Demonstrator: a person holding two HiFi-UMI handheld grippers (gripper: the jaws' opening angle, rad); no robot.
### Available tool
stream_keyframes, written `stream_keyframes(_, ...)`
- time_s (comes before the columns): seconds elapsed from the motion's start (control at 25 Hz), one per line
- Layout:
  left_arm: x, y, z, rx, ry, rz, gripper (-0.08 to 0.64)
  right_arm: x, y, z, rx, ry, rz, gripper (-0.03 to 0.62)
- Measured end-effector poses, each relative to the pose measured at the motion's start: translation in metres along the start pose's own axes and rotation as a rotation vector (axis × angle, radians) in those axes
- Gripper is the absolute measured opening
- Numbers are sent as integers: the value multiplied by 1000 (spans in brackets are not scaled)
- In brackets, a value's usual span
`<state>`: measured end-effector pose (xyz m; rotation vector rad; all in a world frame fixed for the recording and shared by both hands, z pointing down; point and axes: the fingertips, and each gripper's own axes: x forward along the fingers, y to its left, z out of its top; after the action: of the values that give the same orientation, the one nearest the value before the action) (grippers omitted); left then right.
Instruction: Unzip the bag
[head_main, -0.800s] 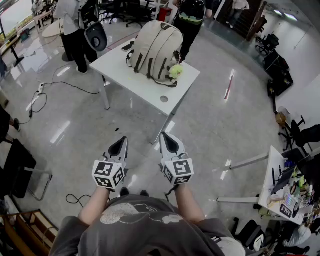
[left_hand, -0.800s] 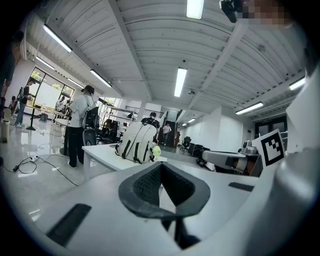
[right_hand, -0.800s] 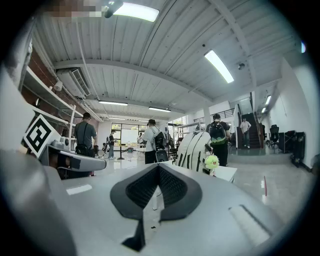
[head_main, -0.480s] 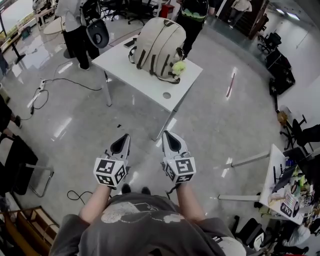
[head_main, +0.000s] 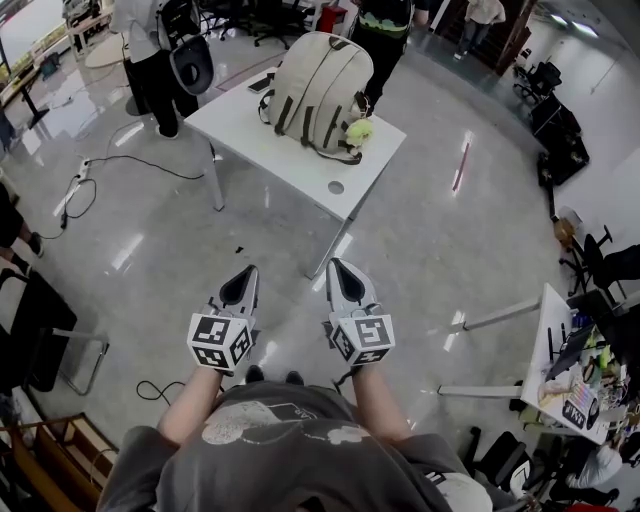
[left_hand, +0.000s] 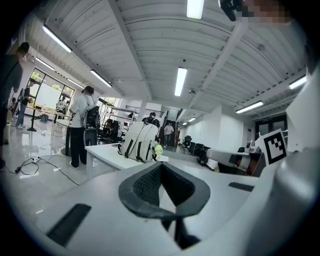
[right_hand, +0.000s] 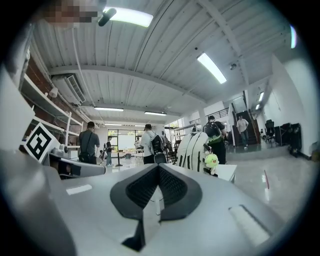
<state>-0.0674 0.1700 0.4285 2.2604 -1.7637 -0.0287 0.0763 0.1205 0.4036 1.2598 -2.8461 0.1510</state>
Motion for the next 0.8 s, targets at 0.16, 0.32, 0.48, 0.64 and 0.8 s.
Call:
stream_keyframes(0.16,-1,15,1,0,1,1,5,10,4,2,10,-16,-13,-5)
stream_keyframes(0.32,-3,29,3,3,-5,-8,5,21,9,-4,28,-8,-32,-3)
stream_keyframes(0.48,-4,47,3,3,-4,-14,5,29,19,-14,20,22,-47,-3)
stream_keyframes(0.64,-5,61,0,-11,1,-22,5,29,22,-24,17,45,-78,0)
stream_keyframes(0.8,-6,71,-4,-8,17,-34,5,30,22,-34,33,65,-111,0)
